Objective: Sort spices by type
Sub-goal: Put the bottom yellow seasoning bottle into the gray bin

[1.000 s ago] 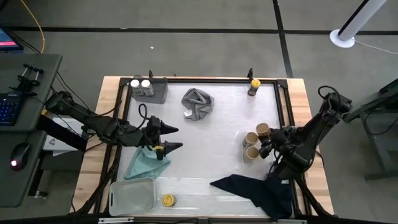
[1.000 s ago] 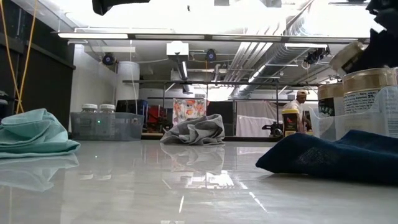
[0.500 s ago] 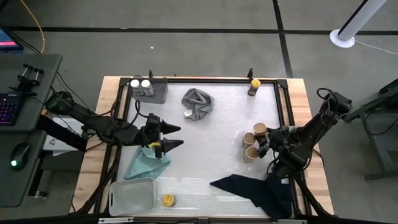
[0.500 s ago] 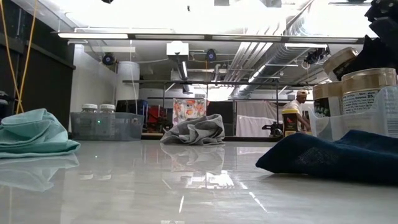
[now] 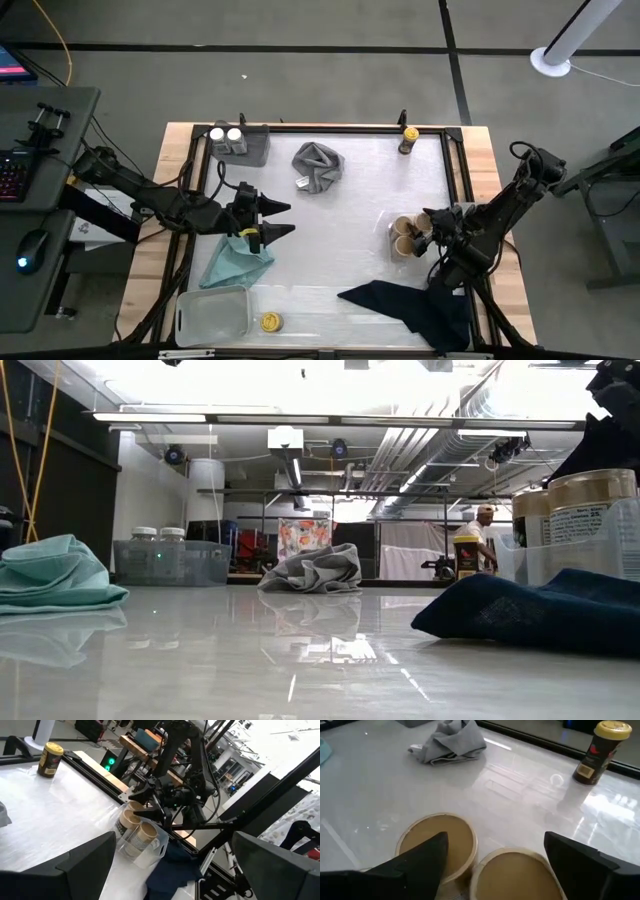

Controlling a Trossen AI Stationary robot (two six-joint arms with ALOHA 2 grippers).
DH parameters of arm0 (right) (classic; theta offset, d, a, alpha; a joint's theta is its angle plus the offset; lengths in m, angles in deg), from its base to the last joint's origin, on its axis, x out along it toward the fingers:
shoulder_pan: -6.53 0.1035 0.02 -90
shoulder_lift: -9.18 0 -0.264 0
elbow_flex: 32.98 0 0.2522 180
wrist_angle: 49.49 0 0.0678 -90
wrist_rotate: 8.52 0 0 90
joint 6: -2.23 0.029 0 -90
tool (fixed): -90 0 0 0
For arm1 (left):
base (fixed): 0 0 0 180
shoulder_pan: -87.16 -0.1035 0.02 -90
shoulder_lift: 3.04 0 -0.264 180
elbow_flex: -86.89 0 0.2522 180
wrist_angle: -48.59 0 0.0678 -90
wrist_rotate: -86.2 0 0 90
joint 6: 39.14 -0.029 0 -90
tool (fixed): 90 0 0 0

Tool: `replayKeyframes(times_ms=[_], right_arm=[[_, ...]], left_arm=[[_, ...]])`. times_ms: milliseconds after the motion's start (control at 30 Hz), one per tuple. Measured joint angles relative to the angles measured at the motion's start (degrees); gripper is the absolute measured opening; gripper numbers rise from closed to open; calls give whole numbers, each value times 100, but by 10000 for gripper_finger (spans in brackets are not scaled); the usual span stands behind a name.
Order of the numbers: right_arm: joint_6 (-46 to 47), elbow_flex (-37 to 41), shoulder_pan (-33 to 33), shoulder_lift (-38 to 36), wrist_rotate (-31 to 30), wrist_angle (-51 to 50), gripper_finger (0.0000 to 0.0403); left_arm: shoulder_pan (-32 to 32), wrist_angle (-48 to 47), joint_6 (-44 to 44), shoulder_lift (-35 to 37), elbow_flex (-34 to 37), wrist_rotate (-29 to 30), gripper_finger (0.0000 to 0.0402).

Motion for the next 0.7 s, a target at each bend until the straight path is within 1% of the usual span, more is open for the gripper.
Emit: replayKeyframes(times_ms=[133, 233, 333, 433, 467, 600, 700], right_arm=[[-2, -2, 0, 0, 6, -15, 323], [40, -129, 0, 0, 39, -292, 324], [42, -536, 0, -40, 1, -938, 324], [39, -1152, -5, -127, -219, -1744, 325], [-44, -1366, -34, -179, -285, -1783, 325], [-1143, -2107, -334, -490, -763, -1235, 325], [-1863, -2636, -616, -546, -858, -539, 325]], left_arm=[[0, -2, 0, 0, 0, -39, 383], [0, -2, -1, 0, 0, -55, 383], [0, -2, -1, 0, 0, -68, 383], [0, -2, 0, 0, 0, -76, 383], [0, -2, -2, 0, 0, -76, 383], [-2, -8, -92, 0, 0, -144, 383], [-2, 8, -109, -14, 0, -510, 383]])
